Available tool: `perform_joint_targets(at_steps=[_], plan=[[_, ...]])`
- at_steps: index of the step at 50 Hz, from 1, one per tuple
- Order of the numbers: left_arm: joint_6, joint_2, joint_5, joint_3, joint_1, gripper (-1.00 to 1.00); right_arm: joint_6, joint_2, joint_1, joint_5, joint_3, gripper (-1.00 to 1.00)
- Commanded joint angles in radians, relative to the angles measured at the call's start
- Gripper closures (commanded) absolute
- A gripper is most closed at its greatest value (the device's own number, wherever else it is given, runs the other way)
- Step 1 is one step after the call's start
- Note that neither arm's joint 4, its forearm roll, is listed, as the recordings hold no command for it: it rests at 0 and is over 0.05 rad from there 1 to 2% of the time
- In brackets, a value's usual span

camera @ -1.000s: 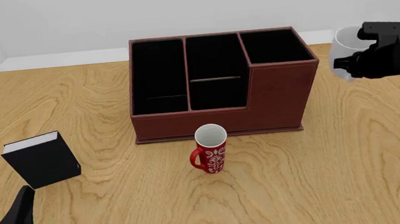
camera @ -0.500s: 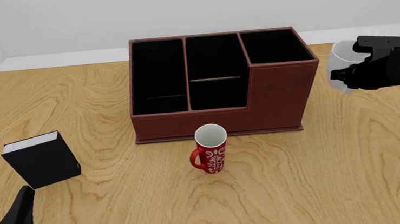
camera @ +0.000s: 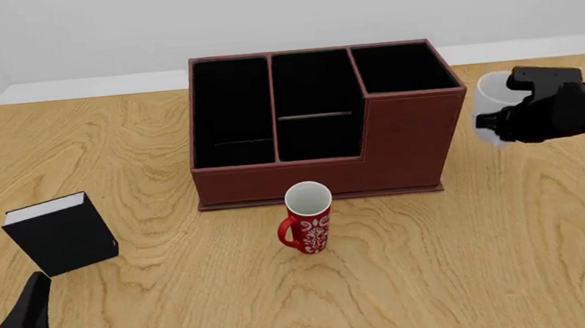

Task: Pick up the white mug and place it to the right of the caddy.

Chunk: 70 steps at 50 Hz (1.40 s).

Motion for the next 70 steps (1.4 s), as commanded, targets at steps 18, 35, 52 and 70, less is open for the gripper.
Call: perform_joint_targets(at_steps=[18, 35, 52, 70], plan=[[0.0, 0.0, 0.0, 0.0, 0.0, -1.0, 0.006, 0.05, 0.029, -0.056, 0.036, 1.0], [0.0, 0.0, 0.0, 0.0, 0.0, -1.0, 0.013, 0.062, 0.043, -0.097, 0.074, 1.0], [0.0, 0.0, 0.0, 0.0, 0.0, -1.0, 0.025, 0.087, 0.051, -0.132, 0.096, 1.0], [0.0, 0.0, 0.0, 0.0, 0.0, -1.0, 0.032, 0.111, 0.045, -0.157, 0.111, 1.0]])
